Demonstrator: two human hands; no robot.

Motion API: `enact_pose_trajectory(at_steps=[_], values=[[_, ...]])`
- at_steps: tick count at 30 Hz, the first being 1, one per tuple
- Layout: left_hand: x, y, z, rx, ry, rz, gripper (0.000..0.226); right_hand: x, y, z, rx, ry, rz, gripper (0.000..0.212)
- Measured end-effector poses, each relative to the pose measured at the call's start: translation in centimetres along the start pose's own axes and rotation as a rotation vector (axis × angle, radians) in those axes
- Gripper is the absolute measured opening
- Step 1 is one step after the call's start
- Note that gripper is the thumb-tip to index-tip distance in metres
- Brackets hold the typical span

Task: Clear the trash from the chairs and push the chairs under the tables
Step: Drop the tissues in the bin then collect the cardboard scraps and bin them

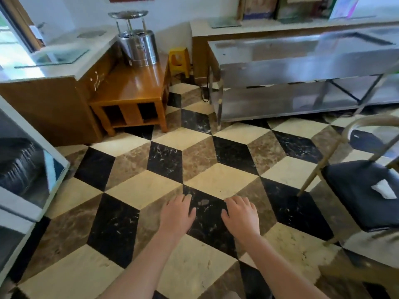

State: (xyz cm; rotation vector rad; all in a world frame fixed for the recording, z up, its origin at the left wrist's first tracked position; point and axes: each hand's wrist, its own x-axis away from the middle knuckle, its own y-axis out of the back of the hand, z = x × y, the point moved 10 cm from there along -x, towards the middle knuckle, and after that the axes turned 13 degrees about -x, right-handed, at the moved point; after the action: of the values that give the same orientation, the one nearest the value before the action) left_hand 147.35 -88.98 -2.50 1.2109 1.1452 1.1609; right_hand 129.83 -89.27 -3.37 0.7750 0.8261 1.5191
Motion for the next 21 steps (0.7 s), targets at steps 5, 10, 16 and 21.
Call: enact_pose_trajectory(at_steps=[5,10,16,21], values=[[-9.0,-0.9,-3.4,-0.008,-0.140,-0.001,0.044,-7.3,1.0,-4.0,0.014,-0.074,-0.039,0.033],[-21.1,-0.5,-8.0,-0.049,-0.223,-0.037,0.038,-17.5,3.8,-8.1,0.003,-0.105,-0.081,0.037],[-34.1,0.4,-14.2,-0.011,-0.263,-0.033,0.046,-28.9,9.4,-13.6,0.000,-0.113,-0.107,0.036],[-44.5,0.5,-19.6,0.012,-0.350,-0.023,0.047,-37.4,13.3,-19.0,-0.026,-0.167,-0.144,0.030]])
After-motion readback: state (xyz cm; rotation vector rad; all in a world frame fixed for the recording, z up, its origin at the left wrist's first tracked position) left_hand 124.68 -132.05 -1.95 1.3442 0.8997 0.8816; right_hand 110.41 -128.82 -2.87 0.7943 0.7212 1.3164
